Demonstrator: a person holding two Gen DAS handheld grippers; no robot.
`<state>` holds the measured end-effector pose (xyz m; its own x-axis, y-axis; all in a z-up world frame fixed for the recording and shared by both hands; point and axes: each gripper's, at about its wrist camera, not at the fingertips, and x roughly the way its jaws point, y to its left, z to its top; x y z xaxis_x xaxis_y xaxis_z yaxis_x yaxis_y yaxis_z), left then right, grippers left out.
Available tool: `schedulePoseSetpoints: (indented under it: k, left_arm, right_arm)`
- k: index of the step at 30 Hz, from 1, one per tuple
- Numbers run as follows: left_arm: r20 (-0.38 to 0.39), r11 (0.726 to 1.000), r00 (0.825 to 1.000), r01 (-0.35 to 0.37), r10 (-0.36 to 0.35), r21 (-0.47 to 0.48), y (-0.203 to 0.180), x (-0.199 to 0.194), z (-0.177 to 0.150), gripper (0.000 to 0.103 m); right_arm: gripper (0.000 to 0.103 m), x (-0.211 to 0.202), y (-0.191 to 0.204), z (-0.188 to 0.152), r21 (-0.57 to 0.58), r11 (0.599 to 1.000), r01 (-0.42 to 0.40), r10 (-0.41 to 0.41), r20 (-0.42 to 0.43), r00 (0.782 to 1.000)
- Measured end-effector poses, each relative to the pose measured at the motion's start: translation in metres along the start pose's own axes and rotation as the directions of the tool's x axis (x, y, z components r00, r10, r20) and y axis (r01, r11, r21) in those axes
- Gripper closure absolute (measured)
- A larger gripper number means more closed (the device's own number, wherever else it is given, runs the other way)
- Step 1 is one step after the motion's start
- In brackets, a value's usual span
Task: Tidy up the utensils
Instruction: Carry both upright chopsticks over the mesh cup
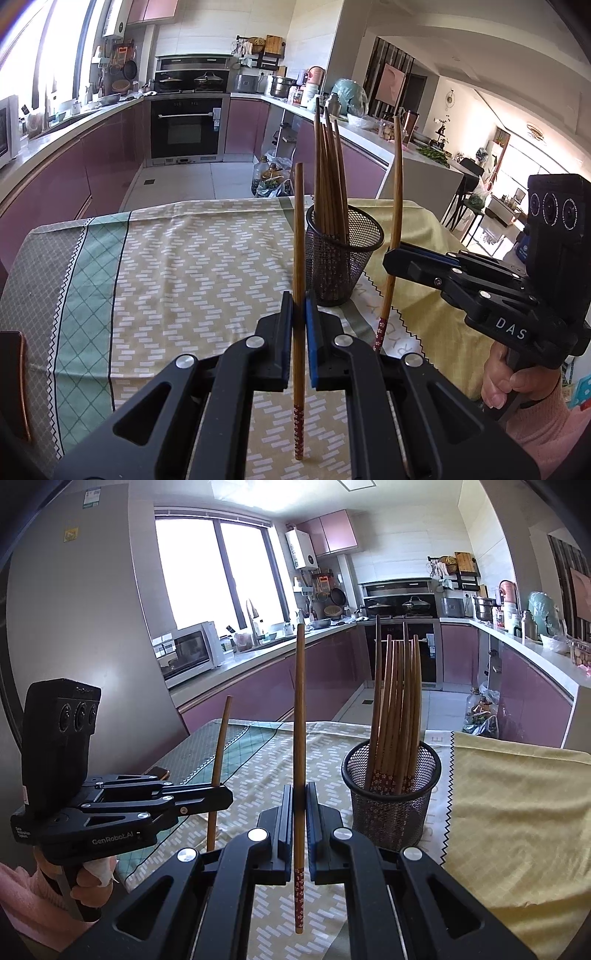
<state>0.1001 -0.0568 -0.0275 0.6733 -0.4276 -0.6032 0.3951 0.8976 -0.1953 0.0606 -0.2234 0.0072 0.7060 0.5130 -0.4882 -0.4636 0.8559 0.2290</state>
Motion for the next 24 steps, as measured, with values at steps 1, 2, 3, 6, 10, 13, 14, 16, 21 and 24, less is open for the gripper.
schedulePoseSetpoints:
  k: [1,2,3,6,10,13,14,16,21,24]
  left_arm:
    - [0.003,1.000,1.000,-0.001,0.001,0.002,-0.001,0.000,0.001,0.096]
    - [0.006,1.000,1.000,-0.002,0.002,0.004,-0.001,-0.001,0.002,0.096]
    - [0.009,1.000,1.000,-0.003,0.003,0.005,-0.001,-0.001,0.003,0.096]
    - [0.018,1.000,1.000,-0.005,0.005,0.008,-0.002,-0.001,0.004,0.096]
    - [0.028,1.000,1.000,-0.006,0.005,0.016,-0.003,-0.002,0.008,0.096]
    - [0.036,1.000,0.999,-0.007,0.006,0.022,-0.005,-0.003,0.010,0.096]
    - [0.039,1.000,0.999,-0.008,0.007,0.023,-0.005,-0.004,0.011,0.096]
    - [0.044,1.000,0.999,-0.009,0.008,0.026,-0.006,-0.005,0.014,0.096]
    - [0.057,0.999,0.998,-0.012,0.010,0.031,-0.008,-0.007,0.019,0.096]
    - [0.063,0.999,0.998,-0.013,0.011,0.034,-0.009,-0.007,0.021,0.096]
  right_arm:
    - [0.098,-0.001,0.000,0.000,0.000,1.000,0.003,-0.003,0.003,1.000]
    - [0.098,-0.002,-0.001,0.001,0.000,1.000,0.004,-0.004,0.006,1.000]
    - [0.098,-0.003,-0.001,0.001,0.001,1.000,0.006,-0.006,0.009,1.000]
    - [0.098,-0.005,-0.001,0.003,0.002,1.000,0.011,-0.011,0.017,1.000]
    - [0.098,-0.008,-0.003,0.004,0.001,1.000,0.014,-0.014,0.025,1.000]
    - [0.098,-0.009,-0.004,0.005,-0.002,1.000,0.016,-0.016,0.030,0.999]
    - [0.098,-0.010,-0.005,0.005,-0.001,1.000,0.017,-0.017,0.032,0.999]
    - [0.098,-0.012,-0.005,0.006,-0.001,1.000,0.017,-0.017,0.036,0.999]
    - [0.098,-0.014,-0.008,0.008,0.004,1.000,0.022,-0.022,0.045,0.999]
    - [0.098,-0.016,-0.008,0.008,0.005,1.000,0.025,-0.025,0.052,0.998]
